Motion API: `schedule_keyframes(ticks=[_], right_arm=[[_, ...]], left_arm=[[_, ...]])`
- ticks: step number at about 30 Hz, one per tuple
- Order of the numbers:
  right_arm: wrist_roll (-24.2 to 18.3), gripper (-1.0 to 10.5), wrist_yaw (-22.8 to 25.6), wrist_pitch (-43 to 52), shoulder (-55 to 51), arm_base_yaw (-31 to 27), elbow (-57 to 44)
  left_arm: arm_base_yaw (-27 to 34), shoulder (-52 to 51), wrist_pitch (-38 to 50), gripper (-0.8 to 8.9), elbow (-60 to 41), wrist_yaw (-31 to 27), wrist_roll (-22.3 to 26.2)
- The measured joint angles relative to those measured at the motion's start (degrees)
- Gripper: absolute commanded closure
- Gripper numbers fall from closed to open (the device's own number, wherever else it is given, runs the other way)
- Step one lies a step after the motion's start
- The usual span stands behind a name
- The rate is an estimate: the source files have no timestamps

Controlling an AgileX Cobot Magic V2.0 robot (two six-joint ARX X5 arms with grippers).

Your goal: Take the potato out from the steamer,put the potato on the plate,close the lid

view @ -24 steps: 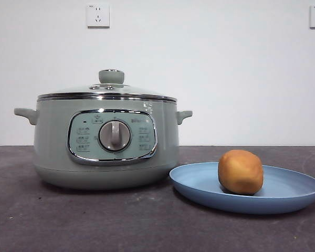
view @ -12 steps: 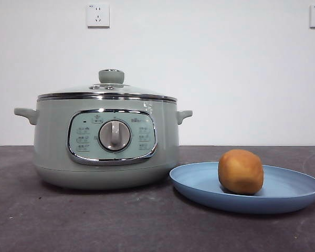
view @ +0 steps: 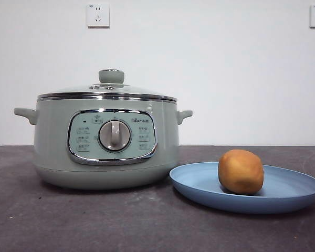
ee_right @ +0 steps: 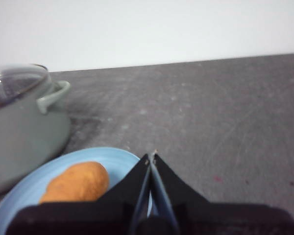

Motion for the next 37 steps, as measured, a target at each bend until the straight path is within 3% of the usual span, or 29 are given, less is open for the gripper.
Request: schedule_keyframes(ticks=[6, 37], right_arm=[[0.5, 9.5, 0.04, -0.57, -2.51, 0.0, -3.93], [1.09, 9.5, 0.04, -0.61, -2.56, 0.0, -3.93]], left_arm=[[0.0, 0.0, 0.0, 8.17, 0.0, 0.0, 0.0], [0.0, 0.0, 0.0, 8.17, 0.0, 0.0, 0.0]])
